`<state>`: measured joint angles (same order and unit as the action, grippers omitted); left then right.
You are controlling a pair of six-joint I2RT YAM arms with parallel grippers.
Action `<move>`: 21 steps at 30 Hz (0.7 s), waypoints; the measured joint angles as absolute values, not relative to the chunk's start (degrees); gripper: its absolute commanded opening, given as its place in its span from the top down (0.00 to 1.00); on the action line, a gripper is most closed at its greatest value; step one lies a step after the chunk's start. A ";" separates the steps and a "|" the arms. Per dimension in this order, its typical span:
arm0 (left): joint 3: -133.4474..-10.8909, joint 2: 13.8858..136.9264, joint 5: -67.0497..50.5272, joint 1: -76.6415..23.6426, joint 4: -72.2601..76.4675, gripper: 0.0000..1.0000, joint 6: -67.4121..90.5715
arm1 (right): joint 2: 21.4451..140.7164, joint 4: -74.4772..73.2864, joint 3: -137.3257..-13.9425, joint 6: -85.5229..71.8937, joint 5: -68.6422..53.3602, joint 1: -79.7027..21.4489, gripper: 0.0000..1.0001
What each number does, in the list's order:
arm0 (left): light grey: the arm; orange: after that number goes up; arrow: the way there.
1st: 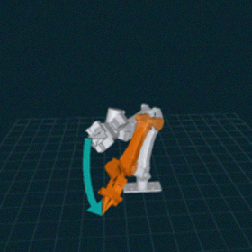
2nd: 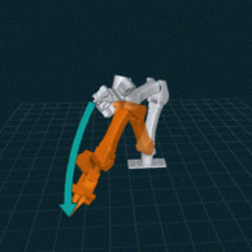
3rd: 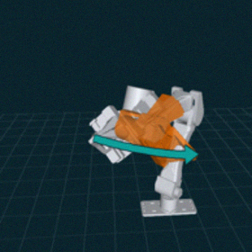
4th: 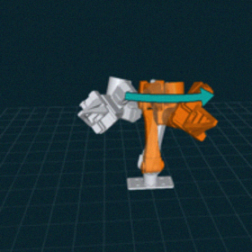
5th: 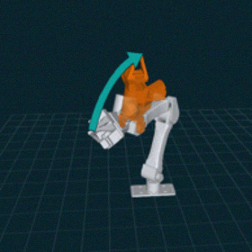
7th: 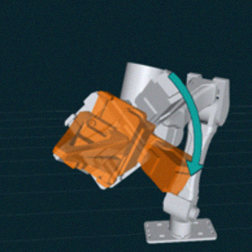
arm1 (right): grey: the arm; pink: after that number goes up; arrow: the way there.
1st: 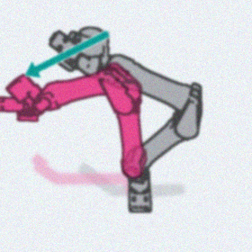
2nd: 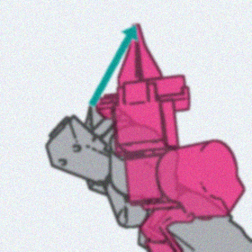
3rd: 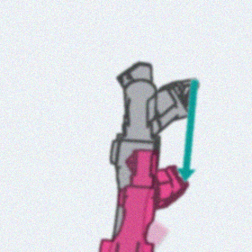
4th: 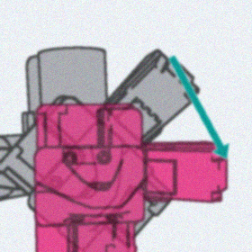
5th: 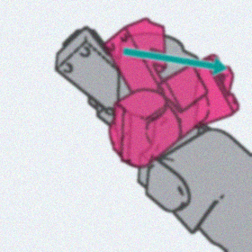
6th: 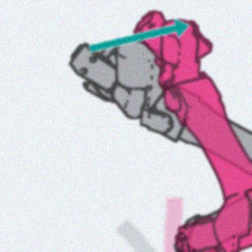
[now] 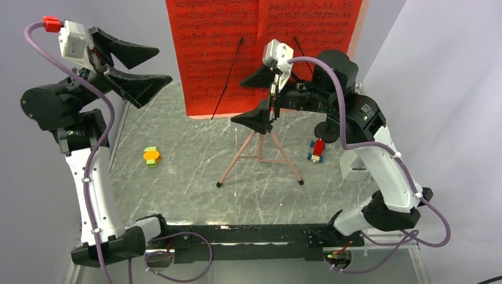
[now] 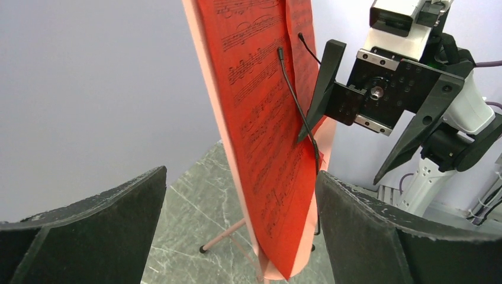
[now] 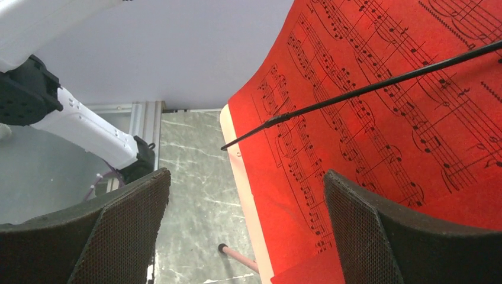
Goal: Pack up the instrument practice props
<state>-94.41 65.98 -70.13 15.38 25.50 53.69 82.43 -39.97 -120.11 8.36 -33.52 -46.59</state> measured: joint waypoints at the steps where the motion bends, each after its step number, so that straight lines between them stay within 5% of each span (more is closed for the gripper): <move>1: -94.04 66.04 -70.00 14.70 25.78 0.01 53.15 | 82.78 -39.72 -120.11 8.36 -33.52 -46.61 0.00; 21: -91.00 69.80 -62.17 6.90 26.68 0.01 46.65 | 86.87 -28.95 -121.73 3.68 -33.54 -47.22 0.00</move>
<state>-91.00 69.80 -62.17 6.90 26.68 46.65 86.87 -28.95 -121.73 3.68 -33.54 -47.22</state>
